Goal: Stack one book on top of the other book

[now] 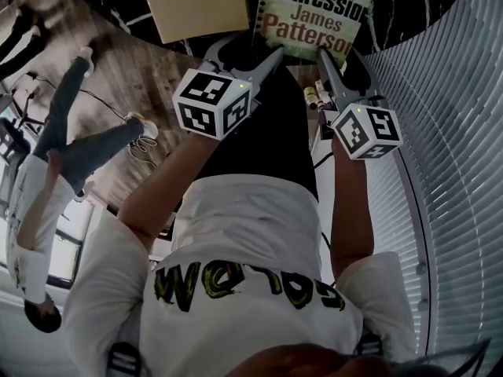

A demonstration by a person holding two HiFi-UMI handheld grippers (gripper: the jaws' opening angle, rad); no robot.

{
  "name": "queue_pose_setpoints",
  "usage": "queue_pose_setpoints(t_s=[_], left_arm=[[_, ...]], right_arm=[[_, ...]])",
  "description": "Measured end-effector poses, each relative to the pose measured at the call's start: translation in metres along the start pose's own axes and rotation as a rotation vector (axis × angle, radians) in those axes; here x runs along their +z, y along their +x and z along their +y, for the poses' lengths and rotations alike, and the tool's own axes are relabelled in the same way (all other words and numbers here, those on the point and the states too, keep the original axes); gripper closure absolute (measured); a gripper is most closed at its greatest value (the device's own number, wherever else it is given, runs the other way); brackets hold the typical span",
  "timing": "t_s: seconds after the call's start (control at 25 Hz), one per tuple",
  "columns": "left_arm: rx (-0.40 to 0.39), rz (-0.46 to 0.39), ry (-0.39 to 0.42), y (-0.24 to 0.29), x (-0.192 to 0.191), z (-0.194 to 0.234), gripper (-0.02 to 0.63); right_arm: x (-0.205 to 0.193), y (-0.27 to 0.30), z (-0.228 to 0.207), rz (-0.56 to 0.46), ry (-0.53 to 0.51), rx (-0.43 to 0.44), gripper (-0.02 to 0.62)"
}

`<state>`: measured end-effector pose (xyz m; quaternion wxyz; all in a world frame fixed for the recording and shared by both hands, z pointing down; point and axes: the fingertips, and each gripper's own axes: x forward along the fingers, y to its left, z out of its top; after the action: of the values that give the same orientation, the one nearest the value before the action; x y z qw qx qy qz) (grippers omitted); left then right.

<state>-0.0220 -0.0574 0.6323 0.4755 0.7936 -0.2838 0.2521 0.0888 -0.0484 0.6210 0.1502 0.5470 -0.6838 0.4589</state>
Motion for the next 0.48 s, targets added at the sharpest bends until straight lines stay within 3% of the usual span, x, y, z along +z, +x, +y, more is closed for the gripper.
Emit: queue_pose_setpoints(t_s=[0.48], left_arm=[[-0.016, 0.004, -0.002, -0.005, 0.005, -0.009, 0.35]], right_arm=[[0.008, -0.011, 0.005, -0.007, -0.003, -0.036, 0.364]])
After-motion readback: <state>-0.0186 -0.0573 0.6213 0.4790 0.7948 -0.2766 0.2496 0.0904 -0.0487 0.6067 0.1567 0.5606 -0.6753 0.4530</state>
